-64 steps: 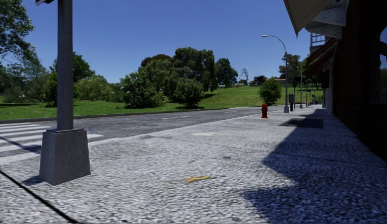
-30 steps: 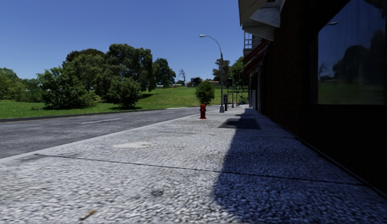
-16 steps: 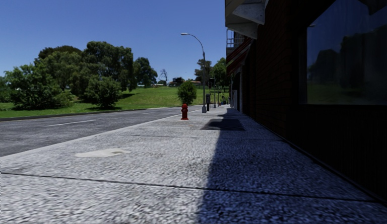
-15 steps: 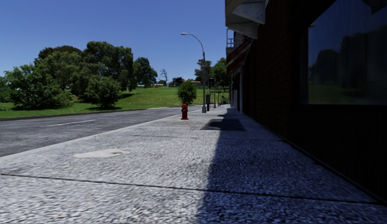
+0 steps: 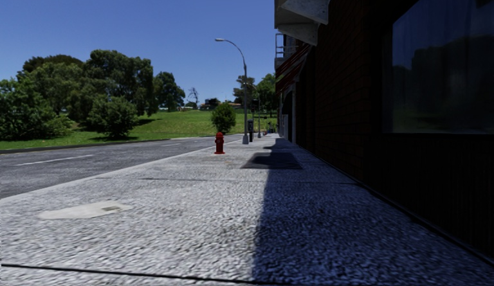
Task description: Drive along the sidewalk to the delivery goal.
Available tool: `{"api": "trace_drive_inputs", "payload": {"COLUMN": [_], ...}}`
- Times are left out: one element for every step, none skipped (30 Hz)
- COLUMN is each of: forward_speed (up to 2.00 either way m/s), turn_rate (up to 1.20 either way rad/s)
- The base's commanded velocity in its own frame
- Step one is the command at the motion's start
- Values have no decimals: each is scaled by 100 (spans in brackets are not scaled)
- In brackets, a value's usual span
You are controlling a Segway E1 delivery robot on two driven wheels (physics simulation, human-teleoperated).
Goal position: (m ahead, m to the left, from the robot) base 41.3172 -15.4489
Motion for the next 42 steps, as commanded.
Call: {"api": "trace_drive_inputs", "payload": {"forward_speed": [83, 83, 83, 83, 83, 83, 83, 83, 83, 82, 82, 82, 82, 82, 82, 82, 82, 82, 82, 82, 82, 82, 82, 82, 82, 82, 82, 82, 82, 83, 84, 84, 84, 84, 85, 85, 86, 86, 86, 86, 86, 87], "turn_rate": [-34, 0, 0, 0, 0, 0, 0, 0, 0, 0, 0, 0, 0, 0, 0, 0, 0, 0, 0, 0, 0, 0, 0, 0, 0, 0, 0, 0, 0, 0, 0, 0, 0, 0, 0, 0, 0, 0, 0, 0, 0, 0]}}
